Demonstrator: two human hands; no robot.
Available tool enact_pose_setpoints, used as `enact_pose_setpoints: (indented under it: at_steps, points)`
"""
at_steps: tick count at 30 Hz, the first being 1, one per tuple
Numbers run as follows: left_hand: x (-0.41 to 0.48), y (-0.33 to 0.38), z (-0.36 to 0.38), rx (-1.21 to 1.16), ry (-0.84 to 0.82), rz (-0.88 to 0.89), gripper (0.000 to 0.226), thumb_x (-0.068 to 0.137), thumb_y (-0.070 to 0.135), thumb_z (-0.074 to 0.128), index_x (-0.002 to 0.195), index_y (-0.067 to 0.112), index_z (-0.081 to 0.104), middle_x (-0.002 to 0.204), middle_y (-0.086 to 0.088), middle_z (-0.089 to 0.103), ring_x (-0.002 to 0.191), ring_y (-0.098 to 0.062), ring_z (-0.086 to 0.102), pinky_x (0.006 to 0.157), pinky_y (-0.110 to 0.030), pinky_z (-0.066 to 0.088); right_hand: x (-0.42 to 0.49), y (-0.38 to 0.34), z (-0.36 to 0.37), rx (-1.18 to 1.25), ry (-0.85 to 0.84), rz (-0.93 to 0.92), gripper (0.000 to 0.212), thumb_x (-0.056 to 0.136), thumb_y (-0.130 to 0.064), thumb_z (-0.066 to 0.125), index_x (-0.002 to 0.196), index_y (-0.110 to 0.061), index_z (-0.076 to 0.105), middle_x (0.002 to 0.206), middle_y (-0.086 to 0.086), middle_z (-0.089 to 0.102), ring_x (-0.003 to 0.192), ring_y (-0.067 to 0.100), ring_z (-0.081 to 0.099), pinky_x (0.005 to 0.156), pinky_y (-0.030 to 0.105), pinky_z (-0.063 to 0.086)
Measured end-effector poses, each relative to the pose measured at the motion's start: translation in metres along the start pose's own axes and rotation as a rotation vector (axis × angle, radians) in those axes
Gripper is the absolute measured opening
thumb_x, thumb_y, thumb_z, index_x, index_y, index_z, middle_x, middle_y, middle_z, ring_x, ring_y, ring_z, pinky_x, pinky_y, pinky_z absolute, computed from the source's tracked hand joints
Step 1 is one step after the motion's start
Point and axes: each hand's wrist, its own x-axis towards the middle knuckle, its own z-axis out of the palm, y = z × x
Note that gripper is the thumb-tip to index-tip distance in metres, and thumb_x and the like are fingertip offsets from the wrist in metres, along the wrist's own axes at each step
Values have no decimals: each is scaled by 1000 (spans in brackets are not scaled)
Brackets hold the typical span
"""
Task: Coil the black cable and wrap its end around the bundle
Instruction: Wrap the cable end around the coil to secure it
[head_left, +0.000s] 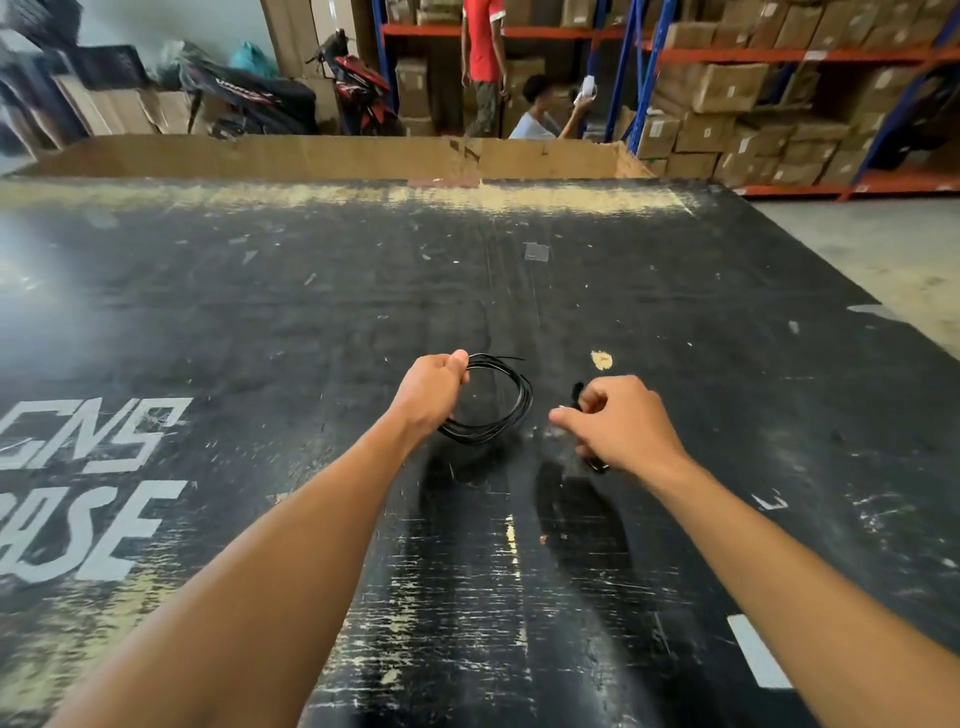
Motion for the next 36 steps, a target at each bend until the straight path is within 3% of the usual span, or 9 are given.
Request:
enact_pose_setpoints:
  at_steps: [3, 5, 9, 14, 19, 26, 30, 32, 36]
  points:
    - [1, 3, 5, -17, -13, -12, 39, 100, 32, 40, 66, 16, 47, 56, 3, 33, 46, -14, 31, 47, -24, 30, 4, -14, -14, 178, 23, -110, 31, 73, -22, 80, 77, -1, 58, 61, 10, 72, 53, 21, 73, 70, 47, 61]
    - [1, 8, 9, -39, -34, -4, 39, 100, 32, 40, 65, 16, 47, 55, 4, 32, 46, -13, 30, 45, -24, 30, 4, -22, -19, 227, -6, -170, 27, 73, -15, 82, 83, -5, 59, 65, 14, 73, 56, 26, 73, 68, 51, 62]
    - [-2, 20, 15, -58, -43, 22, 40, 100, 33, 40, 63, 18, 46, 51, 6, 31, 45, -13, 28, 47, -25, 28, 2, -29, -19, 241, -65, -250, 20, 75, -8, 80, 83, -11, 62, 72, 17, 72, 62, 27, 74, 68, 49, 63]
    - [-4, 32, 19, -34, -38, 31, 42, 99, 35, 41, 61, 18, 48, 50, 4, 32, 44, -15, 28, 49, -26, 29, 8, -24, -14, -112, -34, -426, 5, 77, -18, 74, 79, -21, 73, 74, -6, 74, 76, 17, 69, 91, 41, 52]
    - [-7, 33, 26, -33, -54, 34, 43, 97, 41, 40, 61, 18, 51, 50, 4, 32, 43, -15, 28, 55, -33, 28, 12, -14, -2, -284, 102, -513, 9, 77, -20, 74, 85, -22, 76, 89, 0, 68, 89, 24, 60, 81, 39, 50]
    - [-12, 39, 30, -26, -70, 40, 52, 96, 48, 37, 63, 15, 57, 47, 5, 34, 40, -15, 31, 52, -29, 30, 19, -1, 9, -198, 305, -612, 8, 73, -10, 77, 78, -11, 71, 101, 6, 65, 88, 29, 62, 76, 45, 53]
    - [-14, 41, 30, -10, -92, 67, 54, 93, 49, 36, 60, 14, 60, 48, 4, 33, 41, -16, 30, 53, -30, 30, 19, -2, 5, -306, 404, -656, 5, 73, -18, 76, 74, -18, 71, 123, 5, 61, 105, 28, 52, 72, 36, 39]
    - [-15, 43, 30, 3, -97, 77, 56, 91, 51, 35, 59, 15, 63, 49, 3, 32, 42, -16, 30, 54, -31, 30, 20, -5, 2, -313, 412, -692, 5, 73, -20, 76, 73, -21, 71, 120, 0, 65, 108, 26, 52, 74, 35, 36]
    - [-15, 48, 32, 41, -86, 101, 58, 92, 50, 35, 57, 16, 67, 49, 1, 32, 43, -16, 32, 54, -32, 32, 23, -7, -1, -291, 370, -737, 4, 73, -21, 71, 77, -20, 69, 90, -8, 72, 89, 24, 63, 73, 39, 44]
